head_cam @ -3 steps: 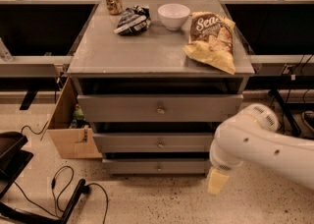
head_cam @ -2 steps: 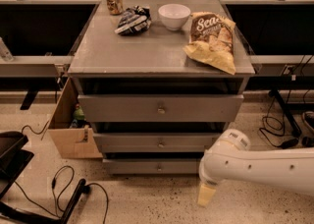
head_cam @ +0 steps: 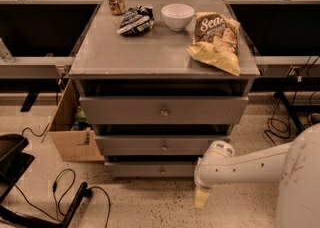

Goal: Open bottom drawer

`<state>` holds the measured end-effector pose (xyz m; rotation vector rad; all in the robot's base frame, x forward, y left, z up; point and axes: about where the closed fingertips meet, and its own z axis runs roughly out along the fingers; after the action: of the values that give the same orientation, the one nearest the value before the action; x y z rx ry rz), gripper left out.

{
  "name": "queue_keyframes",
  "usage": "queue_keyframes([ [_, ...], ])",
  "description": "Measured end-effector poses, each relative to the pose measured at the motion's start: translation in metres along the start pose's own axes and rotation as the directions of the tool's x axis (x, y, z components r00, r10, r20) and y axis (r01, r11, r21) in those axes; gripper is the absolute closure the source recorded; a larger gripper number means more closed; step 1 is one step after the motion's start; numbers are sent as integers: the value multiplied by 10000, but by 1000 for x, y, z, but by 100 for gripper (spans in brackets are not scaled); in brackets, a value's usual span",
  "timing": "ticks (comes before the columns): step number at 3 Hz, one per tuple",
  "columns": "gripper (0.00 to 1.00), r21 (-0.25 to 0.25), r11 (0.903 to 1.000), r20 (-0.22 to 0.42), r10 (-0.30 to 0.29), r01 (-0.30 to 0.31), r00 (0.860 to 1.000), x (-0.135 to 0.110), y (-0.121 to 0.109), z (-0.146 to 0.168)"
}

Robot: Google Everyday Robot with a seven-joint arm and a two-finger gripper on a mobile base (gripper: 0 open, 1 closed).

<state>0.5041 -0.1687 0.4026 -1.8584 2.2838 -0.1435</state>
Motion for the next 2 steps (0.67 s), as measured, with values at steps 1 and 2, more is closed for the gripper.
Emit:
queue_keyframes([
  [1, 0, -126, 9999, 2, -6, 6, 10000, 0, 4, 9],
  [2, 0, -106, 9998, -209, -155, 153, 9997, -2, 5, 16],
])
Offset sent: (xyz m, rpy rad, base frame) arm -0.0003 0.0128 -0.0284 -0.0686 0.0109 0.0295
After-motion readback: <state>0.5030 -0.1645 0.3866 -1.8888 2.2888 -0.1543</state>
